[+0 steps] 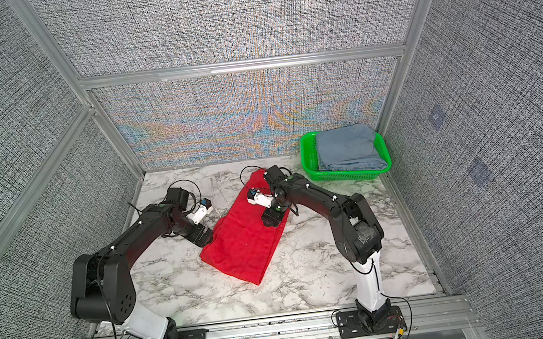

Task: Roll up the long pants
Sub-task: Adjust the long pant at the center of the board.

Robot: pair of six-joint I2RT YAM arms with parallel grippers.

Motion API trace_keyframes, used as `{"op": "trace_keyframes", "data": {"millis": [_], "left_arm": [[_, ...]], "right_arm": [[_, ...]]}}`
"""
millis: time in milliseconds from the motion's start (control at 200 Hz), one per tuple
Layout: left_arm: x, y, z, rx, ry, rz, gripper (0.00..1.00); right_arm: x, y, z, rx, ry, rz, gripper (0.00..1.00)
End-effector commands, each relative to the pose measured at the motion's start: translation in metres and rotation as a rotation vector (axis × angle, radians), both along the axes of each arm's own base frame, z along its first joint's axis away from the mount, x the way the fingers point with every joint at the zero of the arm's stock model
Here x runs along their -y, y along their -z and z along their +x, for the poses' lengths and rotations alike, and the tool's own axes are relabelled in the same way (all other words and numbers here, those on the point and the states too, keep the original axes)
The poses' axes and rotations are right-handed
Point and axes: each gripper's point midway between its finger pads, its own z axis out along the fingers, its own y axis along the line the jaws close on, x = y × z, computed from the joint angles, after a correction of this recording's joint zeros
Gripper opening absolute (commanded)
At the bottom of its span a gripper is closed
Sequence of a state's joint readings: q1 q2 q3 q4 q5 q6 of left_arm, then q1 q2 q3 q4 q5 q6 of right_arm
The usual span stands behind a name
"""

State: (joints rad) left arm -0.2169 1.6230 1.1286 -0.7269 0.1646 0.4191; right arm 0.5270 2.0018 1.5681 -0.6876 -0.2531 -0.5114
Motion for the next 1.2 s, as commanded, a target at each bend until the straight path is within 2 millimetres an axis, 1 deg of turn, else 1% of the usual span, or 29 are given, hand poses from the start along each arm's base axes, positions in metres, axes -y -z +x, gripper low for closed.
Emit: {"op": "trace_keyframes", "data": {"millis": [0, 155, 235, 375, 460, 555, 640, 721, 876, 1076, 1136, 1196], "left_arm": [[0.006, -0.004, 0.004, 0.012, 0.014, -0.033, 0.99], [0.006, 0.001, 0.005, 0.004, 0.023, -0.031, 0.99], [0.006, 0.007, 0.002, -0.009, 0.029, -0.026, 0.99], [0.004, 0.010, -0.001, -0.003, 0.029, -0.024, 0.99], [0.003, 0.008, -0.002, 0.003, 0.028, -0.021, 0.99], [0.002, 0.007, -0.003, 0.010, 0.032, -0.011, 0.99], [0.002, 0.004, -0.002, 0.018, 0.032, -0.014, 0.99], [0.003, 0.004, -0.001, 0.017, 0.032, -0.021, 0.99], [0.005, 0.006, 0.002, 0.004, 0.027, -0.024, 0.99], [0.004, 0.004, 0.002, 0.002, 0.026, -0.023, 0.99], [0.004, 0.002, 0.003, 0.005, 0.028, -0.021, 0.99], [0.004, 0.001, 0.004, 0.007, 0.025, -0.022, 0.99]], "right_arm": [[0.017, 0.007, 0.022, 0.014, 0.123, -0.010, 0.75], [0.034, 0.011, 0.055, 0.023, 0.252, 0.011, 0.75], [0.039, 0.014, 0.068, 0.021, 0.288, 0.020, 0.75], [0.045, 0.020, 0.090, 0.011, 0.361, 0.026, 0.75], [0.055, 0.024, 0.102, 0.016, 0.430, 0.010, 0.75], [0.071, 0.022, 0.113, 0.032, 0.514, 0.006, 0.75], [0.083, 0.022, 0.117, 0.025, 0.561, 0.014, 0.75], [0.087, 0.026, 0.116, 0.008, 0.572, 0.019, 0.75], [0.085, 0.040, 0.113, -0.045, 0.559, 0.026, 0.76], [0.080, 0.048, 0.121, -0.095, 0.542, 0.083, 0.75], [0.080, 0.051, 0.125, -0.113, 0.544, 0.095, 0.70], [0.082, 0.054, 0.130, -0.125, 0.550, 0.104, 0.60]]}}
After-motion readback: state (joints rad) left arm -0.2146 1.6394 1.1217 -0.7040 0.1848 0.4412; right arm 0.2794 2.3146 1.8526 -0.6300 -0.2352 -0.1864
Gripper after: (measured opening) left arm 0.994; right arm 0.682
